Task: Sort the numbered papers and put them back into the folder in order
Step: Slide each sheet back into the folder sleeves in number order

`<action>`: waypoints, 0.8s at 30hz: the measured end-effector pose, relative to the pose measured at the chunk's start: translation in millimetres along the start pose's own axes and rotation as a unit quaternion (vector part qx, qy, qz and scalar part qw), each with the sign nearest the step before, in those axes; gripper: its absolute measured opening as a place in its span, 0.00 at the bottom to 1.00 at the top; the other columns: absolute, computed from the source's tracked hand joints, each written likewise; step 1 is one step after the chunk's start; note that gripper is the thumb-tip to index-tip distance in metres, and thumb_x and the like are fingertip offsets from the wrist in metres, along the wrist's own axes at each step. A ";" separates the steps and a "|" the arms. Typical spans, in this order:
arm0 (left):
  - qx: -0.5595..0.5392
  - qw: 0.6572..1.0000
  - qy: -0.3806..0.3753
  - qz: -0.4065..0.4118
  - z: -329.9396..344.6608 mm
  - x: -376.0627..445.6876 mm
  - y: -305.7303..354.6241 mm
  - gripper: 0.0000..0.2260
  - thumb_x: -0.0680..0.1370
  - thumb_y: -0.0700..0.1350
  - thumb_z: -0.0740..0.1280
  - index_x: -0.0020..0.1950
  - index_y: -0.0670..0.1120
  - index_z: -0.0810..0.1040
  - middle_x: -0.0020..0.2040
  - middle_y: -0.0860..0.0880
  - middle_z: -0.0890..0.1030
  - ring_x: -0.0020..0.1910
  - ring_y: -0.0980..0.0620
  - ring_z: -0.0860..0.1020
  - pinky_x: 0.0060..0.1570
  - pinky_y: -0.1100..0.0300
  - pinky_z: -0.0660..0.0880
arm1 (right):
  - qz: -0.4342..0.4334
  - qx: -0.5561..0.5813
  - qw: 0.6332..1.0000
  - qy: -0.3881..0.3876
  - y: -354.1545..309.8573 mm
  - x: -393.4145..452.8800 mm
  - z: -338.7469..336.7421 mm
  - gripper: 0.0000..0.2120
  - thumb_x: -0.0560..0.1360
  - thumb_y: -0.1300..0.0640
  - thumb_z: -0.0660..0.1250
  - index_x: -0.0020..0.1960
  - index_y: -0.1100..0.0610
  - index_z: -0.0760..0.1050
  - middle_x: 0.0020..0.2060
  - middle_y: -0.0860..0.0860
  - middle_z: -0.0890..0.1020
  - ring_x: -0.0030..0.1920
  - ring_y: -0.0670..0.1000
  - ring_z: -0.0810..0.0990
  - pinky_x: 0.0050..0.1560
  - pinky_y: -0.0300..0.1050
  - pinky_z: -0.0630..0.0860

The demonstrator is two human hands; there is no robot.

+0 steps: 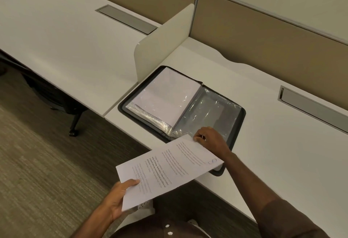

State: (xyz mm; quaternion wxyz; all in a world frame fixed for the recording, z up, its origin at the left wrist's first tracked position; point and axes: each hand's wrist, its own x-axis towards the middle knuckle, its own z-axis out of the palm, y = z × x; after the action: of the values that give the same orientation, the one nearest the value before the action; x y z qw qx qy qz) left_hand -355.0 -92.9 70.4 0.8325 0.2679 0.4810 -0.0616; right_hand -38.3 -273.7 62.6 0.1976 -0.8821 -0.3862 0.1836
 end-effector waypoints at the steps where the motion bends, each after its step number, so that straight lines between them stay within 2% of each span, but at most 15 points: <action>1: -0.001 1.000 -0.001 0.001 1.8 1.5 0.1 0.21 0.72 0.32 0.69 0.63 0.45 0.75 0.56 0.33 0.82 0.51 0.33 0.82 0.35 0.44 0.83 | 0.001 0.000 1.000 -0.003 0.7 -0.5 -0.4 0.06 0.81 0.52 0.67 0.50 0.51 0.81 0.45 0.45 0.81 0.48 0.45 0.76 0.51 0.43 0.74; 4: 0.007 1.000 -0.007 0.005 5.3 8.1 -1.0 0.21 0.72 0.32 0.69 0.64 0.45 0.75 0.57 0.32 0.82 0.55 0.31 0.81 0.37 0.43 0.82 | 0.001 0.002 1.000 -0.023 3.8 1.8 -2.4 0.06 0.81 0.52 0.67 0.51 0.51 0.82 0.46 0.45 0.82 0.48 0.46 0.77 0.52 0.45 0.76; 9: 0.005 1.000 0.010 0.023 11.6 18.9 -1.6 0.20 0.73 0.31 0.68 0.63 0.44 0.75 0.53 0.35 0.84 0.55 0.33 0.82 0.37 0.44 0.83 | 0.004 0.019 0.999 -0.051 6.0 6.9 -7.3 0.07 0.79 0.51 0.69 0.51 0.52 0.83 0.46 0.45 0.82 0.47 0.45 0.78 0.53 0.48 0.78; 16: 0.013 1.000 0.013 0.025 6.3 23.6 5.9 0.17 0.74 0.32 0.68 0.61 0.44 0.76 0.54 0.34 0.83 0.54 0.33 0.82 0.35 0.45 0.83 | 0.017 0.031 0.997 -0.072 6.6 10.2 -10.1 0.05 0.78 0.52 0.71 0.51 0.51 0.83 0.45 0.43 0.81 0.46 0.45 0.79 0.54 0.49 0.79; 17: 0.010 1.000 0.016 0.023 4.4 24.5 7.4 0.18 0.74 0.32 0.68 0.62 0.44 0.76 0.55 0.33 0.83 0.54 0.33 0.81 0.36 0.44 0.83 | 0.022 0.034 0.997 -0.072 6.2 9.4 -10.2 0.04 0.78 0.51 0.71 0.51 0.50 0.83 0.45 0.43 0.81 0.47 0.44 0.78 0.54 0.48 0.79; 19: 0.002 1.000 0.015 0.020 0.0 26.9 8.6 0.20 0.74 0.33 0.68 0.65 0.45 0.75 0.58 0.33 0.82 0.58 0.31 0.80 0.46 0.39 0.81 | 0.032 0.047 0.996 -0.069 3.9 6.4 -9.9 0.04 0.78 0.52 0.71 0.51 0.50 0.83 0.45 0.43 0.81 0.47 0.44 0.78 0.54 0.46 0.78; 22: 0.009 1.000 0.012 0.027 -2.5 31.0 7.7 0.25 0.73 0.34 0.70 0.69 0.44 0.74 0.61 0.34 0.81 0.62 0.32 0.79 0.60 0.33 0.75 | 0.060 0.079 0.995 -0.012 3.4 -4.7 -4.9 0.04 0.79 0.51 0.70 0.48 0.49 0.82 0.45 0.42 0.81 0.45 0.44 0.79 0.50 0.42 0.76; 24: 0.012 0.999 0.012 0.034 2.0 31.4 5.0 0.24 0.72 0.34 0.71 0.69 0.44 0.74 0.60 0.35 0.82 0.61 0.34 0.80 0.61 0.34 0.75 | 0.102 0.132 0.981 0.098 8.2 -20.4 3.8 0.05 0.80 0.52 0.68 0.46 0.49 0.81 0.44 0.43 0.81 0.44 0.44 0.79 0.47 0.40 0.74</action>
State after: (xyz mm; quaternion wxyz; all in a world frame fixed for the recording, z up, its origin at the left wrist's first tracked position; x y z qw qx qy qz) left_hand -335.0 -84.8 47.0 0.8252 0.2946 0.4805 -0.0353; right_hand -48.1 -293.4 58.9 0.3300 -0.8966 -0.2455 0.1644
